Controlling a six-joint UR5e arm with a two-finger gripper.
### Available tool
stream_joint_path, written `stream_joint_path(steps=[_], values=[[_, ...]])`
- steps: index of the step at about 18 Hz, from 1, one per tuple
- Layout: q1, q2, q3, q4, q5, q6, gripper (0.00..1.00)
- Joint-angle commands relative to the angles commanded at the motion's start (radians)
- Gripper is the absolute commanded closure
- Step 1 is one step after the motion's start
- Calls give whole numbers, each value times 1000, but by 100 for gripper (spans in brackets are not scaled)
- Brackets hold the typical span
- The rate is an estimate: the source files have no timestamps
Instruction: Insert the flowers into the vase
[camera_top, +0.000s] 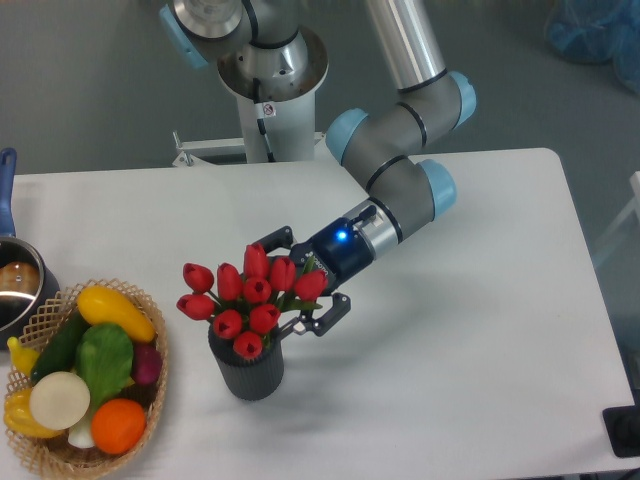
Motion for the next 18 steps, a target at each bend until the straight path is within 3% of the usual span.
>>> stream_joint_path(steps=[7, 11, 14, 18], values=[[87, 118, -28, -2, 186, -54, 0], [147, 186, -3, 0, 324, -98, 0], [239, 189, 58, -2, 384, -114, 0], [366, 193, 87, 0, 448, -97, 0]])
